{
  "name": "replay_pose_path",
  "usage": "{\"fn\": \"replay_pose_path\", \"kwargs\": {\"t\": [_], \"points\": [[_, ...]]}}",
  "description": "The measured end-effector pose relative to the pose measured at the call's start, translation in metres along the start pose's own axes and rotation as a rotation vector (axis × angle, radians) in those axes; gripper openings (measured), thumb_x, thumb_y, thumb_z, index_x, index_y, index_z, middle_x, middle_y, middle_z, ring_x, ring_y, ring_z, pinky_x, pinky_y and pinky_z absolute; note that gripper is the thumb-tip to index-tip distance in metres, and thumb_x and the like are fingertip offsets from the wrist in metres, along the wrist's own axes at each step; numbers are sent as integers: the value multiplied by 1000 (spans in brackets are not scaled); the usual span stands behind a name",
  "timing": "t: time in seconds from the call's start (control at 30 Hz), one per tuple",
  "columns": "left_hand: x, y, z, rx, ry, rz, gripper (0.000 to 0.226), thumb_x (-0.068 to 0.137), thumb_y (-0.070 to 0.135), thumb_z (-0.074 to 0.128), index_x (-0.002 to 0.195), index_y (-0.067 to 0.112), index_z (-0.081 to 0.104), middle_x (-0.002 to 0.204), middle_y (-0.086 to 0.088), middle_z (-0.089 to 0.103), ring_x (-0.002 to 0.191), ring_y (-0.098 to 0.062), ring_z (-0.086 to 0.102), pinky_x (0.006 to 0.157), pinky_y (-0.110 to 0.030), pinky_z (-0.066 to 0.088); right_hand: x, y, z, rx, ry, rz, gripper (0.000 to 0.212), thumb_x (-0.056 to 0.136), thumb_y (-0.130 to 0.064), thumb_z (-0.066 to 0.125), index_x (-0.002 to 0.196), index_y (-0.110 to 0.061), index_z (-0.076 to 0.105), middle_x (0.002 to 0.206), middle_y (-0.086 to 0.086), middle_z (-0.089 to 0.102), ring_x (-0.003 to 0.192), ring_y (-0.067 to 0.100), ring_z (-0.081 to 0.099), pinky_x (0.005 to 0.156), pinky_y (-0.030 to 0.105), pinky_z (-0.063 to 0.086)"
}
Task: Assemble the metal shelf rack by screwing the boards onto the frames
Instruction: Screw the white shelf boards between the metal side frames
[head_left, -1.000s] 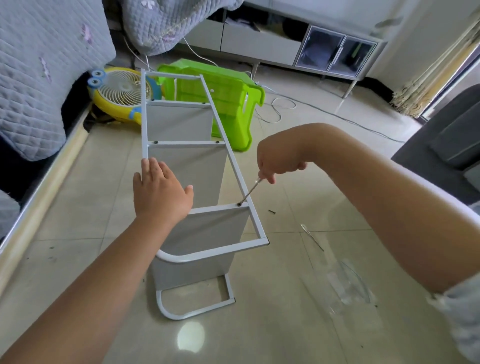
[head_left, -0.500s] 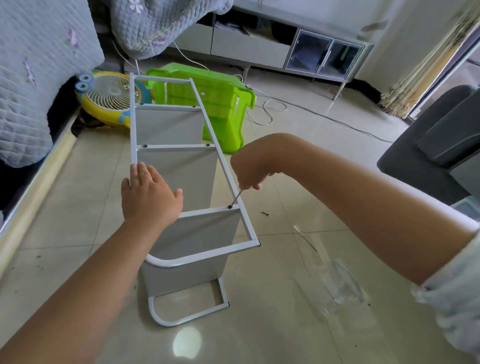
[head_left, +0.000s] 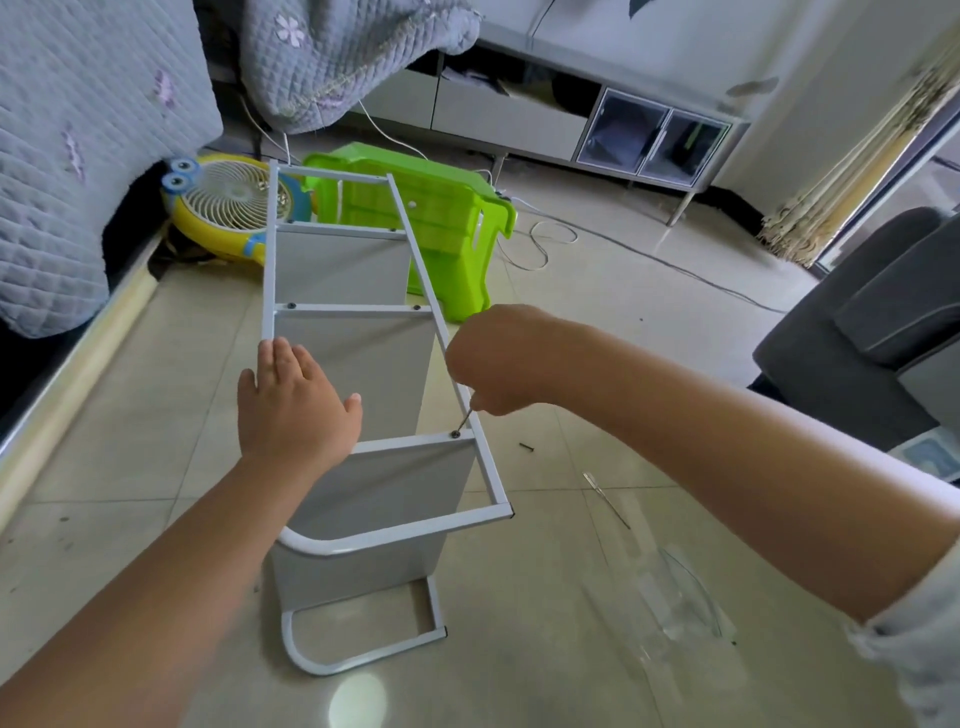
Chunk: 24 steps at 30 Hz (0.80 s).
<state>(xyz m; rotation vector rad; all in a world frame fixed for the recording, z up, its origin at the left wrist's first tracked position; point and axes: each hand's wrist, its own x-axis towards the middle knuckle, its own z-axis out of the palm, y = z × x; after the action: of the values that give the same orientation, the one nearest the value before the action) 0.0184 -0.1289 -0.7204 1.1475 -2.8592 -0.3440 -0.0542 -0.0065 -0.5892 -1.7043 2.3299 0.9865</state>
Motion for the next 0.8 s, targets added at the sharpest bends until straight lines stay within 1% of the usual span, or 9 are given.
{"fn": "replay_pose_path", "kwargs": {"t": [0.1,0.2,0.3,0.37,0.47,0.53,0.6,0.7,0.8], "points": [[0,0,-1,-2,-4,-1,76,95,44,36,146,-4,7,155,-19,5,144,-29,1,116,-41,11,5,2,-2,83,-105,45,15,94,-17,47,81,-12,52,62,-4,37,71,17,45,56,17,40],[0,0,-1,-5,-21,-7,75,95,44,34,146,-3,4,155,-18,2,145,-28,-1,117,-40,9,20,13,-7,306,-350,134,24,96,-18,43,89,-5,63,57,-1,44,44,10,38,29,9,29],[1,-1,-2,-37,-33,1,75,96,44,34,146,-2,4,156,-17,1,145,-27,-2,117,-40,8,27,20,-9,408,-434,190,27,97,-17,43,85,-1,61,56,3,40,24,6,26,30,6,22],[3,-5,-5,-85,-65,28,72,97,42,33,147,0,3,156,-15,-1,145,-26,-3,116,-40,9,23,20,-8,382,-420,189,33,97,-20,43,76,-3,62,55,2,40,23,6,27,28,6,22],[5,-21,-13,-204,-150,74,64,99,35,30,148,6,0,157,-11,-6,145,-22,-7,116,-35,6,10,22,-5,317,-263,170,41,97,-23,39,67,-8,63,54,-1,43,34,7,39,29,9,30],[4,-38,-17,-289,-173,101,59,101,28,29,148,8,0,157,-6,-7,145,-17,-7,115,-29,2,6,21,-4,363,-72,178,45,98,-23,34,56,-13,46,58,-1,39,52,15,47,47,19,37],[0,-53,-16,-339,-168,139,55,101,24,29,149,11,4,157,0,-4,144,-11,-6,114,-24,0,6,10,-3,415,110,127,41,96,-20,33,57,-10,35,61,1,34,71,22,41,58,26,30],[-8,-64,-10,-425,-156,181,51,101,21,30,148,15,13,157,6,1,144,-6,-1,111,-17,1,12,-14,3,479,312,-38,23,94,-22,40,89,-13,60,80,2,53,84,21,47,65,24,30],[-12,-65,-5,-475,-112,197,49,101,18,29,147,13,17,157,4,6,143,-6,2,105,-10,1,19,-27,10,543,420,-173,21,90,-26,53,107,-19,64,96,0,68,95,19,58,77,26,43]]}}
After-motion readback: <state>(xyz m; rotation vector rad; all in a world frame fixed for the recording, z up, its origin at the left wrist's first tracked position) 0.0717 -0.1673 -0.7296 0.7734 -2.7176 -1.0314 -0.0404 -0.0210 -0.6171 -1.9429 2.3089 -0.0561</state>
